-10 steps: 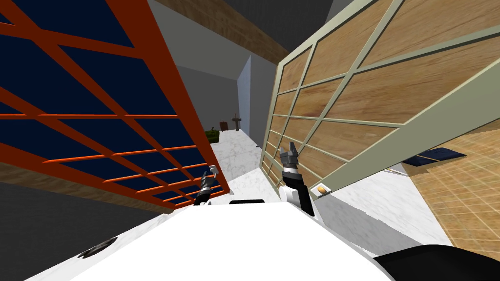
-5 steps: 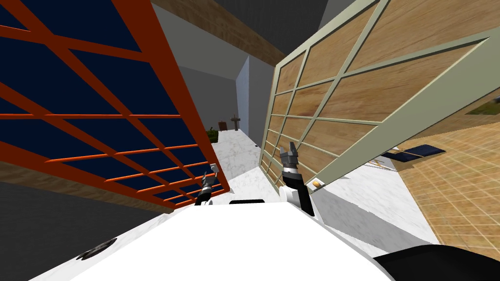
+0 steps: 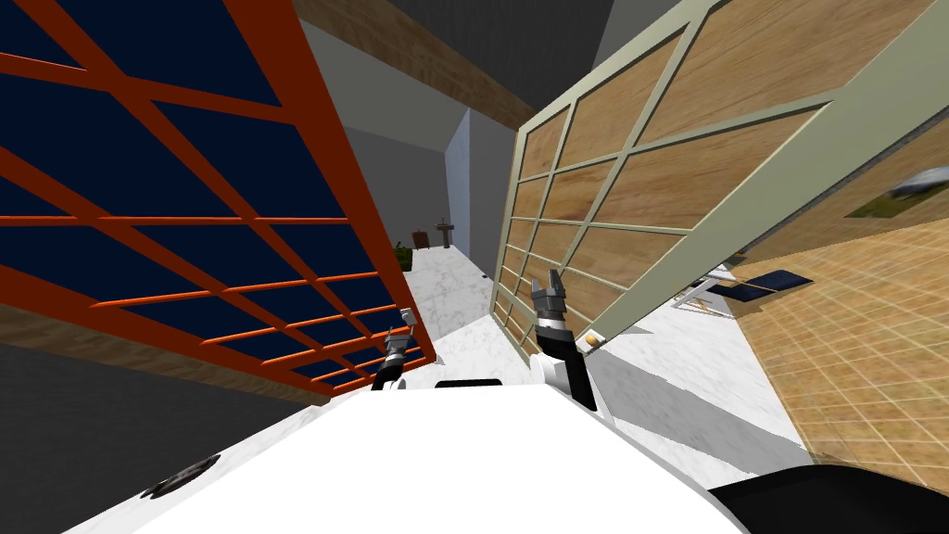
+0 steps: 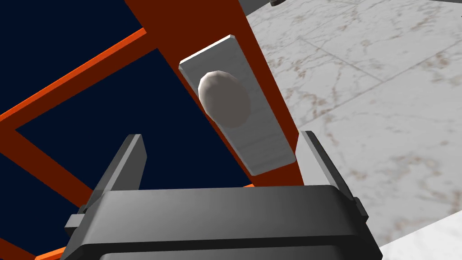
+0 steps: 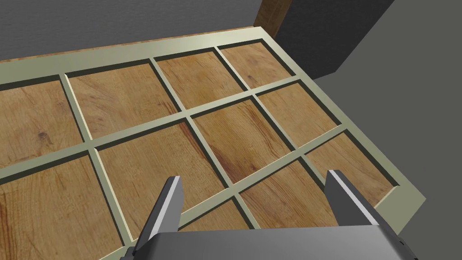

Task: Pull the door open

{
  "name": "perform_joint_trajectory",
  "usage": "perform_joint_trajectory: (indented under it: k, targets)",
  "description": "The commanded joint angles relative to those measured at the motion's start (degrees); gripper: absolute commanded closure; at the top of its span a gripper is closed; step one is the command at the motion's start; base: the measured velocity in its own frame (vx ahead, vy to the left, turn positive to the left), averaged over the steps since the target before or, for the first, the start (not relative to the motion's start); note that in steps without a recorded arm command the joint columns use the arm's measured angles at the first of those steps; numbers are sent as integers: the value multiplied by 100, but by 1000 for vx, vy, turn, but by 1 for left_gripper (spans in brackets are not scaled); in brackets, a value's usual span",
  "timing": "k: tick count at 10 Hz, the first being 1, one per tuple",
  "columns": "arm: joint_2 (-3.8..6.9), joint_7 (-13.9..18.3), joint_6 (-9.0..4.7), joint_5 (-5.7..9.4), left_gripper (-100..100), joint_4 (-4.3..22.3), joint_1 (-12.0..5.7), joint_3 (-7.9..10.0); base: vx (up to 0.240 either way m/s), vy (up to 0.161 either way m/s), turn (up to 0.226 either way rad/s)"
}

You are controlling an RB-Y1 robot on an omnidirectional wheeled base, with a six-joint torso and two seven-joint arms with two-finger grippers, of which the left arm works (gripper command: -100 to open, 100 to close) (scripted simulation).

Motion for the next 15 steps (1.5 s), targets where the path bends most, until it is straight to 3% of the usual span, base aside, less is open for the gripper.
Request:
perform_joint_trajectory:
  k: [1,3,4,6,7,10,15]
  targets:
    - [-3,170,-4,55,-100,10,-14,-29,-46,9,-22]
    - [-11,548,-2,258,-100,7,-41,-135,-62,16,-52]
    - [-11,636,-2,258,-100,7,-41,-135,-57,8,-25]
    - [-19,995,1,441,-100,5,-65,-231,-67,7,-49]
    - [-19,1081,1,441,-100,5,-65,-231,-55,14,-17]
    - [-28,1613,3,661,-100,2,-94,-347,-61,22,-44]
    - [-36,2154,6,848,-100,0,-119,-445,-41,7,-22]
